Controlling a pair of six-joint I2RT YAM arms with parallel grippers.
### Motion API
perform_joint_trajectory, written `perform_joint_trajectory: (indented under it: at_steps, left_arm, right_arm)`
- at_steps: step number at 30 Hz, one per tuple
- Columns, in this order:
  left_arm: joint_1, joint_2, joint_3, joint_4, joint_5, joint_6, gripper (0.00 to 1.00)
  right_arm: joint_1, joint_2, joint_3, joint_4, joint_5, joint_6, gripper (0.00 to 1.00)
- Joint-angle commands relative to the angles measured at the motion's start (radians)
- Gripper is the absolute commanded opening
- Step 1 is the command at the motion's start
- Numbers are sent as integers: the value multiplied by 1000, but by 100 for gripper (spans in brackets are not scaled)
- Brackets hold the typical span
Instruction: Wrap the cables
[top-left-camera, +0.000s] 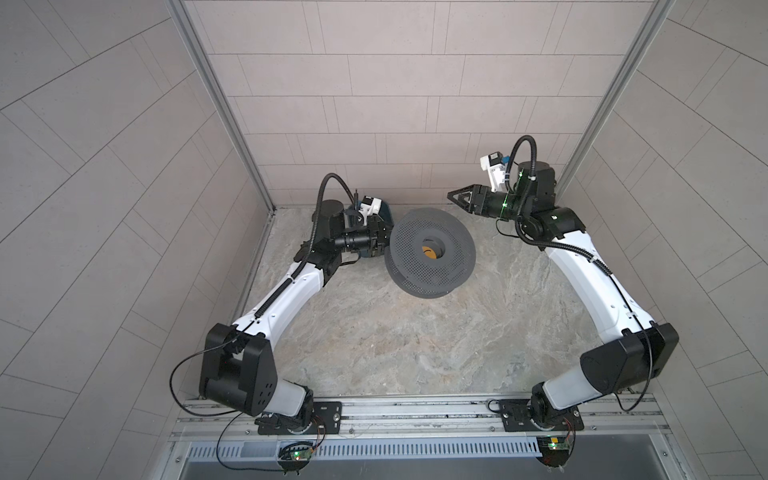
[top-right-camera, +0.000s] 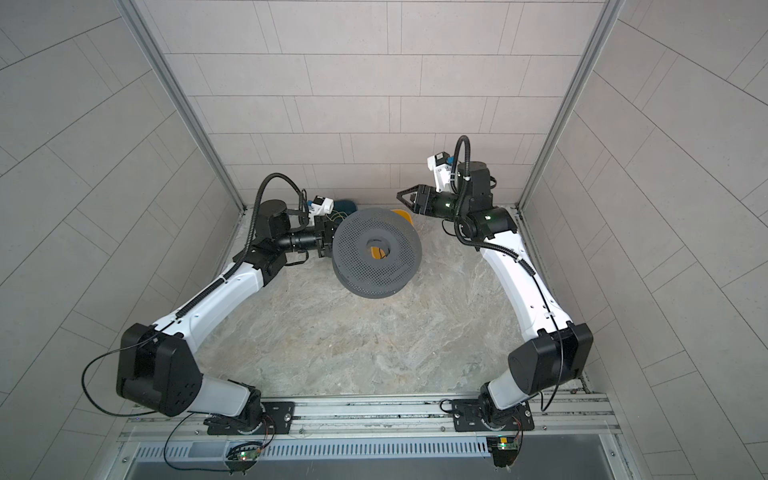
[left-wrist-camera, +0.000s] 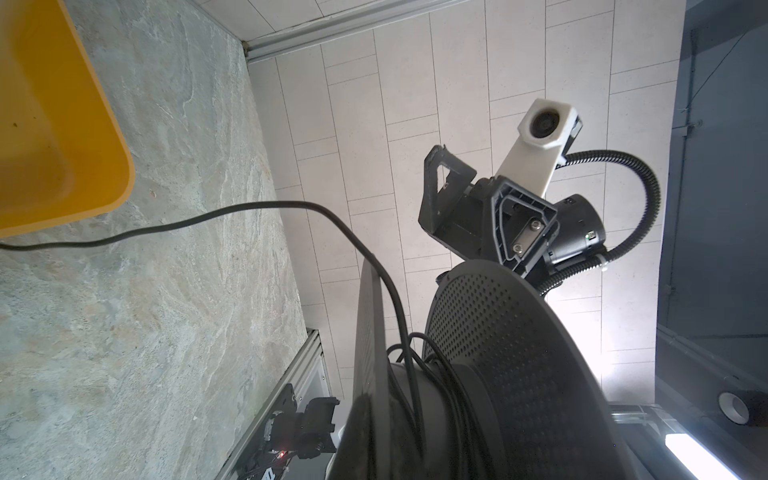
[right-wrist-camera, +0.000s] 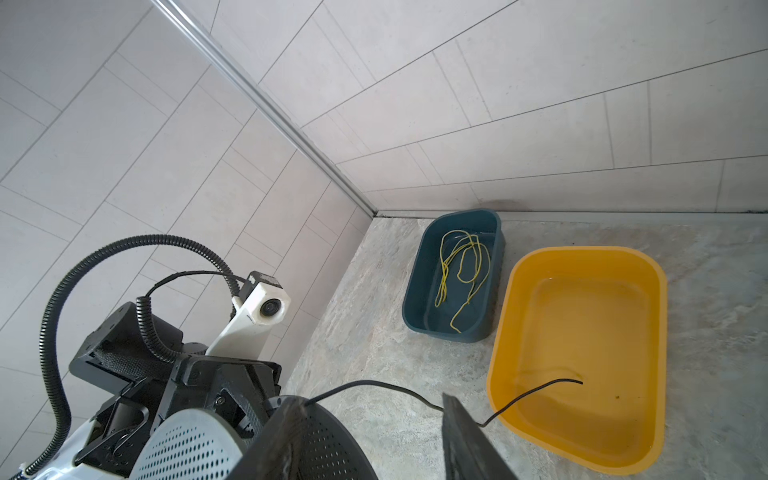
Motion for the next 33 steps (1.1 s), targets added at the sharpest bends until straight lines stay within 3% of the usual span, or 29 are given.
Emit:
perform_joint_trajectory:
  at_steps: [1,8,12,19,28,31,33]
  left_arm:
    - [-2,-13,21,82,41,-41,0]
    - [-1,-26,104,30,42,-71,0]
    - [-1,-36,184,-36,40,-70,0]
    - [0,-53,262,-79,26,-117,0]
    - [3,-64,332,-101,17,-177,0]
    - [4,-73,350,-98,11,-197,0]
    - [4,-81,359,-103,6,-200,0]
  right_arm:
    - [-29,-75,-100,85,-9,24,56]
    - [-86,-227,-373,203,150,-50,71]
    - [-85,-317,-561,373,240,-96,80]
    - [-25,-379,-789,606,341,-230,81]
    - [217,-363,-960,807,507,-564,78]
    - [230,-334,-991,876,537,-587,77]
    - [203,-301,-1020,933,529,-496,76]
